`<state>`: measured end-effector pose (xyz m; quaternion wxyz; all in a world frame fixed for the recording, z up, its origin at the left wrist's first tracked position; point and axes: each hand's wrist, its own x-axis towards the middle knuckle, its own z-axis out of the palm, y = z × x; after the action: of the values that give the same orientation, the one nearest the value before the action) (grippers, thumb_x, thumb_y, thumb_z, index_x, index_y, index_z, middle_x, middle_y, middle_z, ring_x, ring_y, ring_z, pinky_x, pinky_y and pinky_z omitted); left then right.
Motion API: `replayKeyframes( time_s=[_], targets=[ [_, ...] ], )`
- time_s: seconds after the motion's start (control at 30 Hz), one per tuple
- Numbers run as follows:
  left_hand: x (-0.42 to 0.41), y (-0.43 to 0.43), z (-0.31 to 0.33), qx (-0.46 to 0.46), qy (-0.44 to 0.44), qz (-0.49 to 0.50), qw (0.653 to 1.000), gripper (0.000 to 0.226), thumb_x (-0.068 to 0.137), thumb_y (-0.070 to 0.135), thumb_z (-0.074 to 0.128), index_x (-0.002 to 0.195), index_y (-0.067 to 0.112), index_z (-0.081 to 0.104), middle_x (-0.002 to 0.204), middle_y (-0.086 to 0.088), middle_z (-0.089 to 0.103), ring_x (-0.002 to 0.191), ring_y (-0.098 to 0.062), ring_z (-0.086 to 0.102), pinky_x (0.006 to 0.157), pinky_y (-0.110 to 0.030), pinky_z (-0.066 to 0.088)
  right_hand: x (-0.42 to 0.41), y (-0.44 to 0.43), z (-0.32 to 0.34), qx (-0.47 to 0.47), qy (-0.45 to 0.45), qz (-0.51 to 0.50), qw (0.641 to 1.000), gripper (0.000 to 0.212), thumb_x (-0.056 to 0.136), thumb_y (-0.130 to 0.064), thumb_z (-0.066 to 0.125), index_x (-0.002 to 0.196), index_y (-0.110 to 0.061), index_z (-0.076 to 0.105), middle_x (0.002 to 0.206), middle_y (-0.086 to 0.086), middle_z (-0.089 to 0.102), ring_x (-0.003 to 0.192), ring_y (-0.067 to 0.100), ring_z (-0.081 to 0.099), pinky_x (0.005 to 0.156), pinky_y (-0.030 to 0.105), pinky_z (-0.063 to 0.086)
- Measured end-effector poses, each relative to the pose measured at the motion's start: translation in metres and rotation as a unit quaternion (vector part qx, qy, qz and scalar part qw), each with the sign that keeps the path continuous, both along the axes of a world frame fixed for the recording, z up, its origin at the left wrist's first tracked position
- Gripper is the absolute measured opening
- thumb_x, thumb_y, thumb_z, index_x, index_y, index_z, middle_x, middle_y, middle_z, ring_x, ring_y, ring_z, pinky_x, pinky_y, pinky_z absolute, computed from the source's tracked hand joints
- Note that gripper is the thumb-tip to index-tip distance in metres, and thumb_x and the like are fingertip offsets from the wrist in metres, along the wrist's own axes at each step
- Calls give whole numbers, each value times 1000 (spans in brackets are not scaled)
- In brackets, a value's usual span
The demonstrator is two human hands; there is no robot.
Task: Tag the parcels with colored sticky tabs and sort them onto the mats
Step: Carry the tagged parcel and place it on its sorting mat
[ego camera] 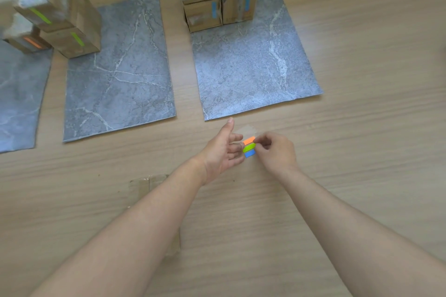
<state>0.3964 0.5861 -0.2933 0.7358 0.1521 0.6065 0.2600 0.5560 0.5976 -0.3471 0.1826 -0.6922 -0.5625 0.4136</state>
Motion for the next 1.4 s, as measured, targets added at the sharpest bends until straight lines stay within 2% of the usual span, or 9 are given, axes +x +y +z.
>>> replayKeyframes(
  time_s=[0.17, 0.3, 0.4, 0.5, 0.6, 0.87, 1.17, 1.27, 1.4],
  targets=[
    [9, -1, 5, -3, 3, -9, 1000, 81, 94, 71, 36, 147, 9, 46, 150, -20, 43, 139, -23, 44, 113, -39, 42, 15, -8, 7, -33, 109, -167, 979, 16, 84, -9, 67, 84, -23, 76, 77, -6, 73, 69, 8, 69, 79, 32, 58],
    [14, -8, 10, 11, 32, 3, 999, 68, 98, 63, 39, 136, 10, 57, 134, -16, 55, 128, -22, 55, 109, -39, 46, 24, -16, 24, -24, 210, -239, 948, 16, 87, -4, 66, 87, -17, 74, 80, 4, 71, 65, 9, 72, 79, 31, 62],
    [18, -20, 20, 54, 119, -1, 991, 36, 101, 30, 53, 112, -1, 69, 109, -21, 71, 103, -31, 70, 91, -36, 59, 23, -25, 39, 22, 228, -206, 951, 15, 87, -4, 69, 90, -17, 76, 82, 1, 74, 73, 15, 74, 78, 30, 61],
    [15, -35, 31, 82, 135, 12, 987, 18, 95, 9, 62, 100, -6, 71, 93, -21, 74, 83, -30, 74, 76, -33, 62, 16, -38, 55, 74, 204, -133, 967, 14, 85, -8, 72, 90, -20, 77, 82, -5, 77, 78, 12, 74, 76, 23, 57],
    [7, -51, 42, 94, 102, 67, 988, 19, 92, 7, 68, 101, -10, 70, 88, -20, 73, 80, -29, 74, 77, -34, 62, 1, -55, 70, 110, 197, -64, 972, 11, 83, -9, 75, 87, -19, 79, 81, -10, 77, 77, 6, 72, 73, 17, 54],
    [-26, -126, 56, 112, 11, 159, 981, 30, 95, 7, 64, 112, -18, 64, 107, -30, 71, 105, -37, 71, 95, -42, 57, -39, -119, 80, 238, 155, 89, 955, 19, 77, 6, 76, 85, -11, 79, 85, 1, 71, 76, 7, 70, 75, 11, 53],
    [-75, -228, 55, 111, -40, 213, 970, 17, 88, 7, 73, 101, -4, 70, 93, -16, 74, 80, -23, 72, 77, -31, 61, -86, -221, 83, 283, 181, 109, 935, 18, 78, 3, 78, 89, -10, 80, 92, -3, 74, 86, 13, 73, 78, 34, 62],
    [-94, -262, 54, 118, -42, 199, 972, 12, 87, 5, 73, 96, -3, 70, 90, -14, 75, 75, -21, 72, 70, -28, 60, -100, -259, 84, 285, 185, 109, 934, 17, 78, 3, 80, 88, -10, 80, 94, -3, 77, 88, 13, 74, 79, 37, 62],
    [-114, -291, 47, 136, 3, 195, 971, 6, 87, 0, 72, 91, -1, 68, 94, -19, 75, 81, -26, 73, 73, -31, 60, -115, -287, 85, 267, 199, 120, 935, 13, 79, 0, 82, 89, -9, 80, 92, -3, 78, 85, 12, 74, 79, 34, 61]
  ],
)
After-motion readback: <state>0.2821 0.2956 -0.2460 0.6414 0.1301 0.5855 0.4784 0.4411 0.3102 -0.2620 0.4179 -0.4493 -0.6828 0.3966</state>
